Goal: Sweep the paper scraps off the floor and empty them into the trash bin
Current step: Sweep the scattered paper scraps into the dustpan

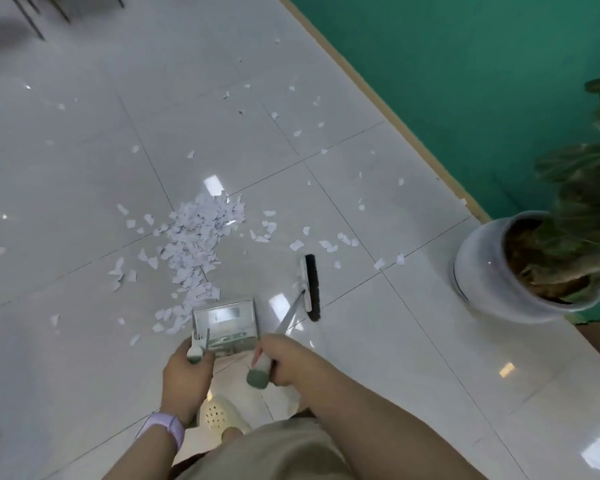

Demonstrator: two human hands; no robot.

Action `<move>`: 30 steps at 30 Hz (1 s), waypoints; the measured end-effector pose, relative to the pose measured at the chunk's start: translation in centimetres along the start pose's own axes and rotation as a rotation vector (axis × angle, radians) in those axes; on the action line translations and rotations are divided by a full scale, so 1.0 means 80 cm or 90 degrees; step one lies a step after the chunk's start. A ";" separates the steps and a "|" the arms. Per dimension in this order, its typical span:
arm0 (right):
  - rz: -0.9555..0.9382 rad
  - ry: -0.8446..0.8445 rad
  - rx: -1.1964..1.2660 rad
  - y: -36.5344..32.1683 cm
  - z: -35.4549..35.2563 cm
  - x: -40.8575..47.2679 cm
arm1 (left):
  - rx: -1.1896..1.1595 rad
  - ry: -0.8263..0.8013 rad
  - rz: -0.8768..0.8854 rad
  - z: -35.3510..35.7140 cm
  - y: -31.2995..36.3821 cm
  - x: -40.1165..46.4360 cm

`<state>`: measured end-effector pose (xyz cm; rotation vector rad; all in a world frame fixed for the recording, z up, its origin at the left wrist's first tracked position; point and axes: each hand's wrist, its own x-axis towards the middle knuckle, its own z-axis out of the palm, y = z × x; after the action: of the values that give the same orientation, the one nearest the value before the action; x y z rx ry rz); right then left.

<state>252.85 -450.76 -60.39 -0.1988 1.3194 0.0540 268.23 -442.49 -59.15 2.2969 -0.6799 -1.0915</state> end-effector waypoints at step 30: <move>-0.063 0.267 0.406 -0.057 -0.321 -0.132 | 0.041 -0.169 0.113 0.211 0.203 0.119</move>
<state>226.35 -458.96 -55.71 0.2832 1.6729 -0.5125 256.30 -464.39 -63.52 2.1141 -1.0149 -1.3177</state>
